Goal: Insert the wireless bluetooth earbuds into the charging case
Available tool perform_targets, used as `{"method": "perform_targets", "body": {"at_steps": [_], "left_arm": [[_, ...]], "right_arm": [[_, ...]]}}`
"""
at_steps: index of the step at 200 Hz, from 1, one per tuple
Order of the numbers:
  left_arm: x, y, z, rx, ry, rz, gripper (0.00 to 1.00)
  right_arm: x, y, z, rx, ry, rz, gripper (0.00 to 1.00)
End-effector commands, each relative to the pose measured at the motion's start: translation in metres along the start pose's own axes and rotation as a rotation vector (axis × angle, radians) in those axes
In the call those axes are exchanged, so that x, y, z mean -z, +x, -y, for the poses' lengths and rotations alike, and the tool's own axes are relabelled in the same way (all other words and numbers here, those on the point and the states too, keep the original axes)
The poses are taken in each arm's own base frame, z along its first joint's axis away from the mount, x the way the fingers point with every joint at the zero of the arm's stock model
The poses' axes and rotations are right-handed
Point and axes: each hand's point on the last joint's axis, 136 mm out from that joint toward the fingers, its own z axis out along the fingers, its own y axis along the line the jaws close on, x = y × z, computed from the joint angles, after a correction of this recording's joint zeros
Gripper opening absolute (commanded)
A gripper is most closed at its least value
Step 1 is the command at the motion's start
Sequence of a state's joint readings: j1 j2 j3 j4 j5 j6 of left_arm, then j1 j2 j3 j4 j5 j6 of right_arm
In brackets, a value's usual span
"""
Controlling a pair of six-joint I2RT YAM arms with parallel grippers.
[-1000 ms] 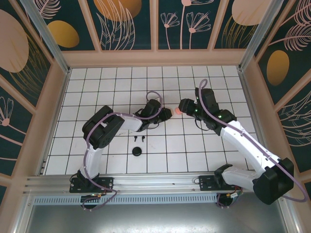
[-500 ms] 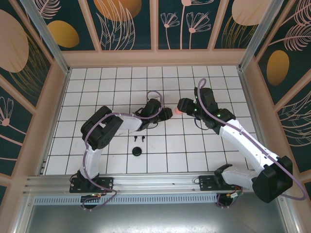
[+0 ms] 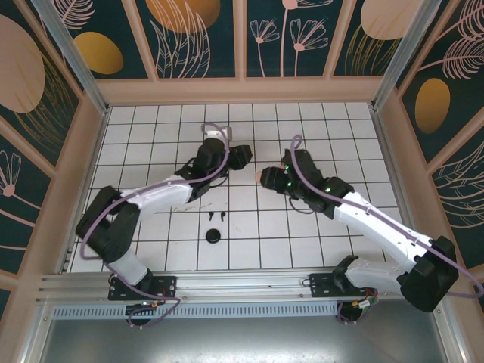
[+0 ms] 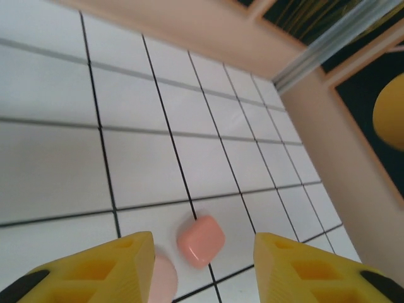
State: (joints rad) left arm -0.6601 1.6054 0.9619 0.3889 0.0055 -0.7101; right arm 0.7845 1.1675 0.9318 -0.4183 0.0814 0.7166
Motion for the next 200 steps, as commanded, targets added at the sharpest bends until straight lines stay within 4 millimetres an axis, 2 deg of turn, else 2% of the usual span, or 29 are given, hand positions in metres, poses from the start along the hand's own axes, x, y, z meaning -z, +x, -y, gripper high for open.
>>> {"method": "perform_targets", "body": {"at_steps": [1,8,30,68,98,128,163,200], "left_arm": [[0.03,-0.024,-0.02,-0.067,-0.089,0.081,0.47],[0.04,-0.031,-0.024,-0.081,-0.108,0.111,0.49],[0.073,-0.052,-0.04,-0.105,-0.182,0.211,0.65],[0.122,-0.074,-0.069,-0.113,-0.279,0.34,0.98],[0.147,-0.084,-0.093,-0.075,-0.343,0.392,0.99],[0.168,-0.093,-0.116,-0.01,-0.392,0.445,0.99],[0.189,-0.099,-0.141,0.08,-0.443,0.523,0.99],[0.196,-0.097,-0.16,0.159,-0.47,0.54,0.99]], "right_arm": [[-0.016,0.036,-0.004,-0.011,0.053,-0.063,0.6],[-0.02,0.048,-0.011,0.004,0.052,-0.089,0.6],[-0.033,0.084,-0.033,0.078,0.051,-0.167,0.6],[-0.056,0.139,-0.059,0.222,0.09,-0.302,0.6],[-0.076,0.168,-0.071,0.288,0.13,-0.366,0.61],[-0.091,0.186,-0.08,0.337,0.179,-0.404,0.6],[-0.103,0.196,-0.077,0.369,0.28,-0.424,0.6],[-0.111,0.199,-0.075,0.359,0.338,-0.431,0.61]]}}
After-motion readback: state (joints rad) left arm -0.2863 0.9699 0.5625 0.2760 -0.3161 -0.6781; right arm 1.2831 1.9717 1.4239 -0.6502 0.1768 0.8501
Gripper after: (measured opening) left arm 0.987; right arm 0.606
